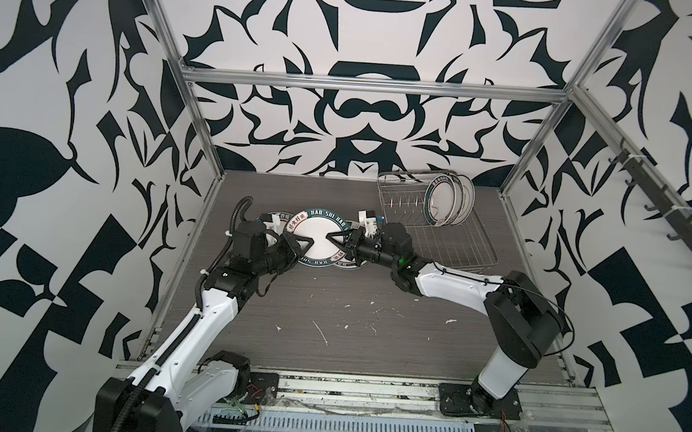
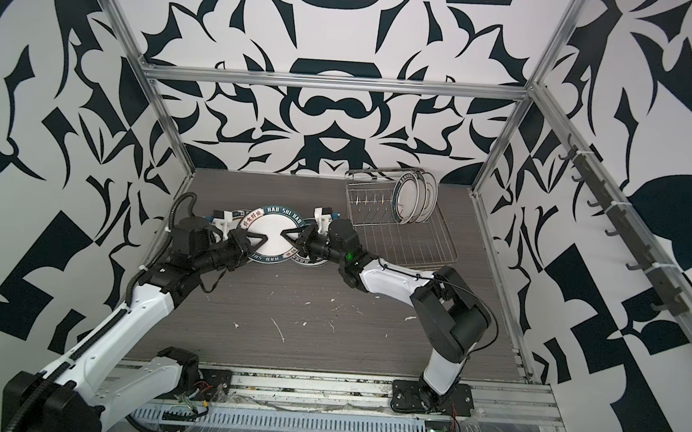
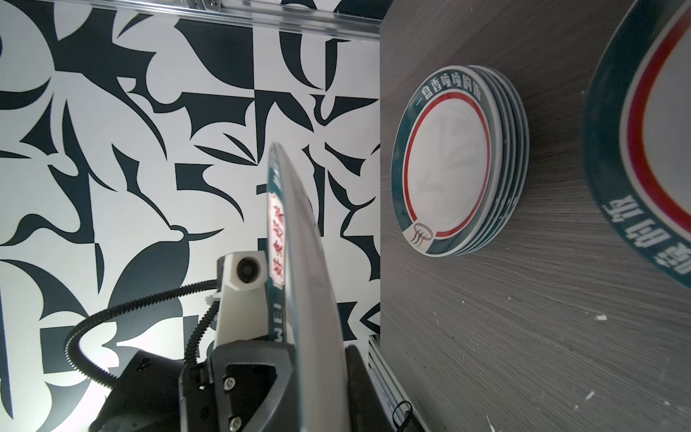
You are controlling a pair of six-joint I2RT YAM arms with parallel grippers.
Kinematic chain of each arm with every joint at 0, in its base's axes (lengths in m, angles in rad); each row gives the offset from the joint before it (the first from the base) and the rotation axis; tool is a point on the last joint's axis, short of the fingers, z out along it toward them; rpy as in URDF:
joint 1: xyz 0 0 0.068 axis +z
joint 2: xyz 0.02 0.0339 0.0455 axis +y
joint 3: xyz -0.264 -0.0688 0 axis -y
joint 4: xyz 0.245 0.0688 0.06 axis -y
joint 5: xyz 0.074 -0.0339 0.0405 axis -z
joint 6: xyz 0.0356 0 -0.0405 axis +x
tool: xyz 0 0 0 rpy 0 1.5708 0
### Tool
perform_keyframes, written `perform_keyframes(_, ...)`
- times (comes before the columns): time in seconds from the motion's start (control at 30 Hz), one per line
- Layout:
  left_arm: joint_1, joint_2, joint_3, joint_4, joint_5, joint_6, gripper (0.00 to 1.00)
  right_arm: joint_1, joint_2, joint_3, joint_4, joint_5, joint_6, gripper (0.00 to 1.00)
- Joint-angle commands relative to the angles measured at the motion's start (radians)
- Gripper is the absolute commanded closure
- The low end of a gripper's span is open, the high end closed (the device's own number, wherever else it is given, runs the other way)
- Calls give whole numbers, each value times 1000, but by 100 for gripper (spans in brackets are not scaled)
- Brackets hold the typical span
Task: Unload the plates from the dish rack
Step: 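Grasp the plate rim with left gripper while right gripper releases, then lower the plate flat onto the table with left gripper while right withdraws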
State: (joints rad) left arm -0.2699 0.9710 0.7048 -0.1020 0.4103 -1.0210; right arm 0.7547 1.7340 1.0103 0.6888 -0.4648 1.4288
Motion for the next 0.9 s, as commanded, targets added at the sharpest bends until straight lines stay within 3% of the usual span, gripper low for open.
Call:
perform_keyframes(0.0,6,-26,29,-30,33,15,82,17,-23,66,90,-43,-36,74)
perform_keyframes(0.1,17,-38,32,-41,35,13,86,17,-28,90,40,-46,-72,67)
perform_keyframes(0.3,33,-46,65,-114,44,13,93,8,-59,147,-121,-24,-176,28)
perform_keyframes(0.33,35,-49,71,-127,46,11,94,1,-65,160,-154,-19,-202,16)
perform_keyframes(0.47,45,-64,101,-185,57,7,96,-42,-94,200,-278,10,-282,2)
perform_keyframes(0.73,58,-88,141,-316,47,31,94,-176,-195,274,-582,86,-456,1)
perform_keyframes(0.87,60,-66,123,-318,46,35,92,-201,-296,325,-839,225,-615,1)
